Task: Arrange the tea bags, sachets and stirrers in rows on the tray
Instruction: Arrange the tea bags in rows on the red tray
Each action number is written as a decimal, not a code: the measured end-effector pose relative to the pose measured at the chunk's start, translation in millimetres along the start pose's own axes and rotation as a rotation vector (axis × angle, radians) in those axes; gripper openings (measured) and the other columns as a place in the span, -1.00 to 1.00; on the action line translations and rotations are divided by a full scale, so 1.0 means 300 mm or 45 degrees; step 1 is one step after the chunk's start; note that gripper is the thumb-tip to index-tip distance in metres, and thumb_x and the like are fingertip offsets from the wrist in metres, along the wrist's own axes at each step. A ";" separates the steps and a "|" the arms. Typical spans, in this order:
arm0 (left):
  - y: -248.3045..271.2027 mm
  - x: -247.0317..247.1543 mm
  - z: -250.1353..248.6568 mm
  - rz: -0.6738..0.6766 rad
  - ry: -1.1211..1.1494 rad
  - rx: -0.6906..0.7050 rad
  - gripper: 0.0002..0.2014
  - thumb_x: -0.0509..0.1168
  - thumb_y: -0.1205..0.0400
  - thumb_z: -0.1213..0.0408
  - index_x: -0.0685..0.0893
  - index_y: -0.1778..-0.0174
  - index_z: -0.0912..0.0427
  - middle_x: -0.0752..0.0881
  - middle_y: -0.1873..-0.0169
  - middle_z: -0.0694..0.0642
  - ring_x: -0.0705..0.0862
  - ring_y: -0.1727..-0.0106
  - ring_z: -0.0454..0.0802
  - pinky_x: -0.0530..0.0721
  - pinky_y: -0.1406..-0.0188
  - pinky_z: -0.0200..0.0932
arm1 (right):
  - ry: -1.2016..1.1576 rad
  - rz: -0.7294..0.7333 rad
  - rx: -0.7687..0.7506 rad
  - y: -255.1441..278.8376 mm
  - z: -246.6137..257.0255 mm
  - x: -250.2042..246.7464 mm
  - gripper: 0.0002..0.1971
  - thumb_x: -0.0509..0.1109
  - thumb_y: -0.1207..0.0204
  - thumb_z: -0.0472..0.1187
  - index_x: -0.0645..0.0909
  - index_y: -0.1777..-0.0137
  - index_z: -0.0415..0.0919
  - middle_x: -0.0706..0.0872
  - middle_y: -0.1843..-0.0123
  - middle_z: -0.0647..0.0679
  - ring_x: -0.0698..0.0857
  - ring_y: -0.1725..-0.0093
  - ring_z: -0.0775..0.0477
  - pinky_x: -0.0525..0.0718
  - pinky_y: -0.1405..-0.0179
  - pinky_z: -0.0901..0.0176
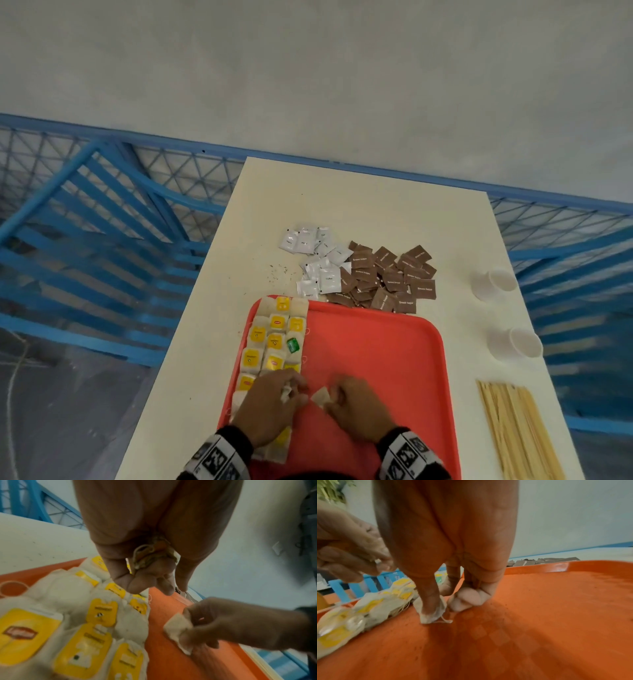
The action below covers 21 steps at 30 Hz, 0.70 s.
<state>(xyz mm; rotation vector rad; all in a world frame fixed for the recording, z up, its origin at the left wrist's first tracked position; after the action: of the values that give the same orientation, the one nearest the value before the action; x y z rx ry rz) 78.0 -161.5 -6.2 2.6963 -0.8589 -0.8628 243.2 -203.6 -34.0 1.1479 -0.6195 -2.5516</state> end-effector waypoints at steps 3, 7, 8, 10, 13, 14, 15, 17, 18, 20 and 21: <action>0.005 0.018 -0.071 0.004 -0.086 0.192 -0.56 0.44 -0.56 0.14 0.54 -0.31 -0.34 0.62 -0.17 -0.27 0.58 -0.17 -0.40 0.52 -0.19 -0.40 | -0.328 -0.031 0.096 0.038 0.010 -0.087 -0.79 0.49 -0.42 -0.21 0.50 0.30 0.01 0.63 0.35 0.09 0.53 0.40 0.25 0.48 0.32 0.32; 0.026 0.051 -0.166 0.049 -0.256 0.389 -0.50 0.40 -0.49 -0.03 0.57 -0.39 -0.31 0.50 -0.32 -0.43 0.56 -0.25 -0.41 0.57 -0.26 -0.37 | -0.850 0.006 0.317 0.090 0.018 -0.153 -0.89 0.43 -0.52 -0.36 0.68 0.24 -0.24 0.65 0.54 -0.05 0.53 0.59 0.10 0.47 0.57 0.31; 0.030 0.049 -0.185 0.013 -0.224 0.391 -0.58 0.38 -0.48 -0.14 0.65 -0.28 -0.26 0.60 -0.23 -0.41 0.61 -0.19 -0.41 0.61 -0.23 -0.32 | -0.923 0.027 0.346 0.100 0.034 -0.167 -0.91 0.41 -0.54 -0.37 0.70 0.20 -0.29 0.64 0.56 -0.05 0.52 0.62 0.11 0.45 0.61 0.33; 0.039 0.028 -0.210 -0.105 -0.097 0.368 -0.67 0.33 -0.52 -0.25 0.76 -0.03 -0.16 0.74 0.03 -0.34 0.69 -0.01 -0.38 0.66 -0.06 -0.25 | -1.037 0.082 0.374 0.112 0.066 -0.187 -0.91 0.40 -0.58 -0.34 0.70 0.14 -0.33 0.66 0.53 -0.05 0.53 0.62 0.14 0.42 0.64 0.36; 0.040 -0.023 -0.245 -0.266 0.065 0.309 -0.84 0.43 -0.59 -0.02 0.76 0.21 -0.06 0.75 0.27 -0.27 0.70 0.17 -0.29 0.55 0.15 -0.40 | -1.229 0.109 0.332 0.118 0.115 -0.221 -0.75 0.40 -0.63 -0.11 0.70 0.15 -0.30 0.72 0.40 -0.08 0.56 0.56 0.12 0.42 0.62 0.38; 0.038 -0.039 -0.254 -0.269 0.137 0.262 -0.86 0.44 -0.61 0.07 0.75 0.25 -0.04 0.74 0.32 -0.24 0.69 0.24 -0.26 0.53 0.19 -0.38 | -1.252 0.077 0.288 0.120 0.127 -0.242 -0.70 0.39 -0.63 -0.04 0.71 0.13 -0.30 0.71 0.38 -0.09 0.55 0.55 0.11 0.42 0.61 0.36; 0.032 -0.056 -0.257 -0.256 0.229 0.208 -0.86 0.44 -0.62 0.13 0.74 0.27 -0.03 0.72 0.36 -0.21 0.65 0.31 -0.25 0.54 0.21 -0.32 | -1.201 0.011 0.213 0.122 0.138 -0.272 -0.68 0.40 -0.61 0.02 0.72 0.10 -0.28 0.69 0.38 -0.09 0.53 0.53 0.09 0.42 0.59 0.33; 0.032 -0.097 -0.281 -0.233 0.416 0.152 -0.85 0.42 -0.62 0.15 0.74 0.25 0.07 0.68 0.38 -0.13 0.58 0.39 -0.25 0.58 0.27 -0.16 | -0.926 -0.155 -0.022 0.133 0.182 -0.351 -0.77 0.46 -0.56 0.02 0.77 0.02 -0.14 0.64 0.38 -0.06 0.48 0.45 0.07 0.41 0.49 0.21; 0.034 -0.117 -0.297 -0.229 0.471 0.154 -0.84 0.41 -0.61 0.14 0.74 0.24 0.11 0.68 0.37 -0.08 0.57 0.39 -0.23 0.59 0.28 -0.12 | -0.790 -0.208 -0.178 0.141 0.221 -0.383 -0.84 0.49 -0.55 -0.03 0.78 -0.01 -0.08 0.64 0.36 -0.06 0.47 0.41 0.08 0.42 0.43 0.21; 0.042 -0.150 -0.339 -0.225 0.544 0.184 -0.83 0.39 -0.59 0.12 0.74 0.21 0.15 0.70 0.32 0.04 0.58 0.40 -0.23 0.59 0.34 -0.18 | -0.632 -0.258 -0.413 0.152 0.287 -0.415 -0.94 0.53 -0.53 -0.12 0.80 0.08 -0.07 0.69 0.32 0.03 0.50 0.35 0.18 0.45 0.34 0.34; 0.045 -0.164 -0.356 -0.229 0.574 0.192 -0.84 0.41 -0.56 0.11 0.74 0.18 0.13 0.72 0.31 0.04 0.59 0.41 -0.25 0.60 0.39 -0.20 | -0.605 -0.294 -0.451 0.151 0.304 -0.428 -0.96 0.54 -0.51 -0.15 0.80 0.12 -0.07 0.69 0.30 0.08 0.52 0.34 0.21 0.46 0.32 0.39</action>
<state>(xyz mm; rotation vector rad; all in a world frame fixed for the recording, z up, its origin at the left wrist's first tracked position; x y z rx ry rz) 100.9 -144.4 108.7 2.9545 -0.6063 -0.1978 260.5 -165.7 124.5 0.5216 -0.1123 -2.9949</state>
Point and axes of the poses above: each hand's wrist, its own y-axis away from the middle knuckle, its own x-axis out of the palm, z = x × y, the point moved 7 cm from there along -y, towards the middle knuckle
